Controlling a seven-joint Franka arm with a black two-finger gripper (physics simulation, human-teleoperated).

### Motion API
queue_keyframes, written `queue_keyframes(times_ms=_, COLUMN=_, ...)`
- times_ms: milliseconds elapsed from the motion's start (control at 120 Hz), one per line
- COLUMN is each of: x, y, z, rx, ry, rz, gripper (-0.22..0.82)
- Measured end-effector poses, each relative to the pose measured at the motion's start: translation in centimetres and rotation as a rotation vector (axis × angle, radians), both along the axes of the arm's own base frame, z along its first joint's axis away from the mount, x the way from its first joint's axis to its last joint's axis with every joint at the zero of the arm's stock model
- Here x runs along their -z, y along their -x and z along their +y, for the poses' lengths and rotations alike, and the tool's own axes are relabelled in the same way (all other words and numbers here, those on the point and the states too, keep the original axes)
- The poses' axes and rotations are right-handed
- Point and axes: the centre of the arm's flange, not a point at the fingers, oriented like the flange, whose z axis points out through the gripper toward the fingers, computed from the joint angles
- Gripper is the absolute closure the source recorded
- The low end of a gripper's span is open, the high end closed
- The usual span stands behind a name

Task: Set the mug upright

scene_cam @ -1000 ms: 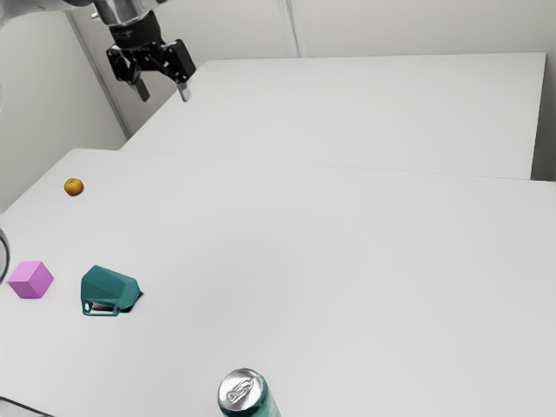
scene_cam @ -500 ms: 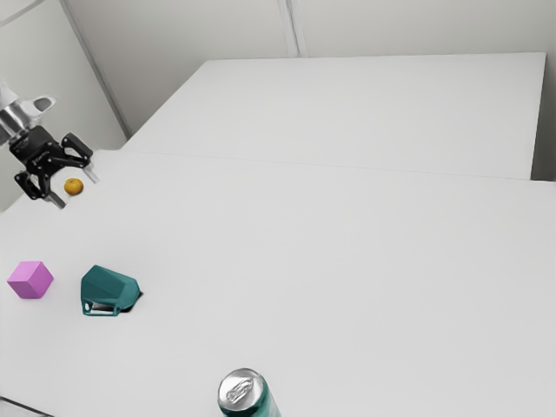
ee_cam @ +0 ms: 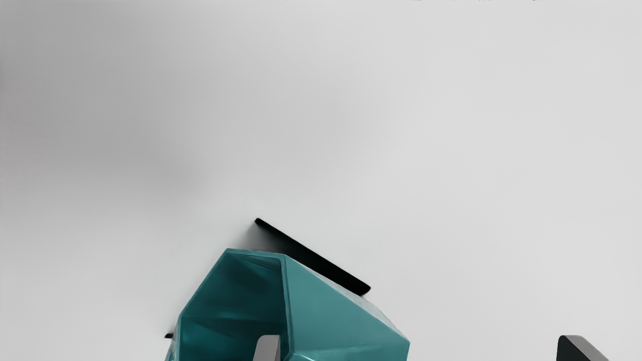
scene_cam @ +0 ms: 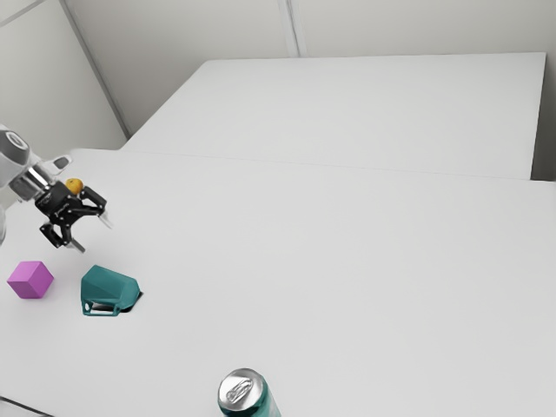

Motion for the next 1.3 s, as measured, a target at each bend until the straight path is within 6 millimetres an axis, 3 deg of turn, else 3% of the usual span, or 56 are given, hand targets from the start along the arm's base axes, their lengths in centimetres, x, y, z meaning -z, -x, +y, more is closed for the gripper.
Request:
queue_keyframes(times_ms=125, x=2.0, y=0.8, z=1.3, rx=-0.004, ry=0.026, rz=-0.008, gripper=0.00)
queue_keyframes(times_ms=342, x=4.9, y=3.2, z=1.7, rx=-0.017, ry=0.124, rz=-0.037, gripper=0.00)
queue_keyframes(times_ms=575, x=6.7, y=4.4, z=0.8, rx=0.000, ry=0.193, rz=-0.075, gripper=0.00)
queue_keyframes(times_ms=1000, x=7.8, y=5.1, z=-0.6, rx=0.037, ry=0.292, rz=-0.165, gripper=0.00)
queue_keyframes(times_ms=1300, x=6.5, y=4.9, z=-1.2, rx=0.063, ry=0.323, rz=-0.231, gripper=0.00)
